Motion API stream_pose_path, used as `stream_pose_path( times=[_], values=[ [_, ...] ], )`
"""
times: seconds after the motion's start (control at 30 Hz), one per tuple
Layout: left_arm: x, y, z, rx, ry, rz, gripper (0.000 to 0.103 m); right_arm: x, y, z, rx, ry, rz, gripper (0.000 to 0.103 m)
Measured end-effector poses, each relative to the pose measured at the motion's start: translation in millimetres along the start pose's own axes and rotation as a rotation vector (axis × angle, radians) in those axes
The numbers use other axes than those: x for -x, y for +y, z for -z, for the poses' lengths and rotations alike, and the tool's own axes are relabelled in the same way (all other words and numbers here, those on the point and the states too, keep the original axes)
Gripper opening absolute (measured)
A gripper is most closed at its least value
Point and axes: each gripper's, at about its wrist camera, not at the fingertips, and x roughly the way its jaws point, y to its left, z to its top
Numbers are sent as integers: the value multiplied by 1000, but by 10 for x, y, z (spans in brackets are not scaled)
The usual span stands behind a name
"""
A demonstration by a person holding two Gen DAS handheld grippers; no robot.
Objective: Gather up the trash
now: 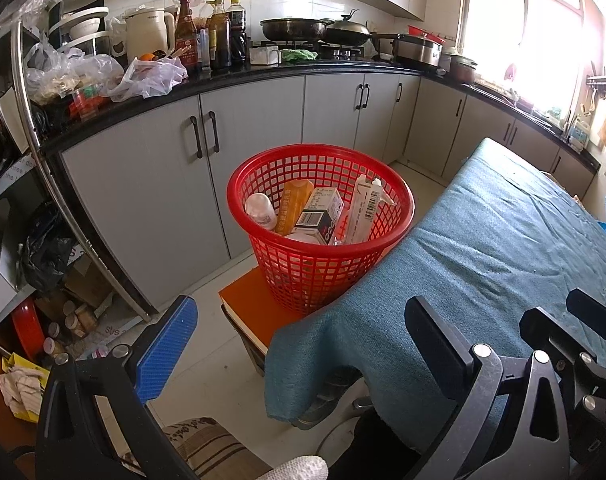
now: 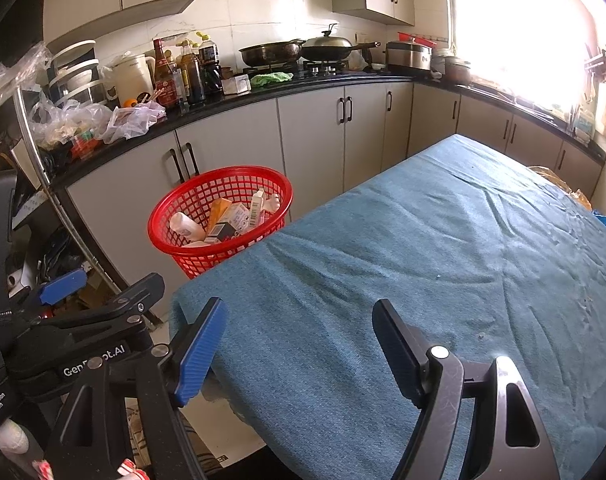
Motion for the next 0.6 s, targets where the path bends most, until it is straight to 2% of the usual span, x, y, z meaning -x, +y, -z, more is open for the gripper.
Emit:
stream_pose_path(
  times=[0.2, 0.37, 0.6],
  values=[
    [-14, 25, -28, -1, -13, -17, 103, -21, 8, 18, 5, 11, -4, 80],
    [88, 47, -108, -42, -87, -79, 103, -31, -25, 12, -9, 14, -10, 80],
    [186, 19, -216, -79, -105, -58, 103, 3, -139, 18, -45, 8, -14, 81]
  ],
)
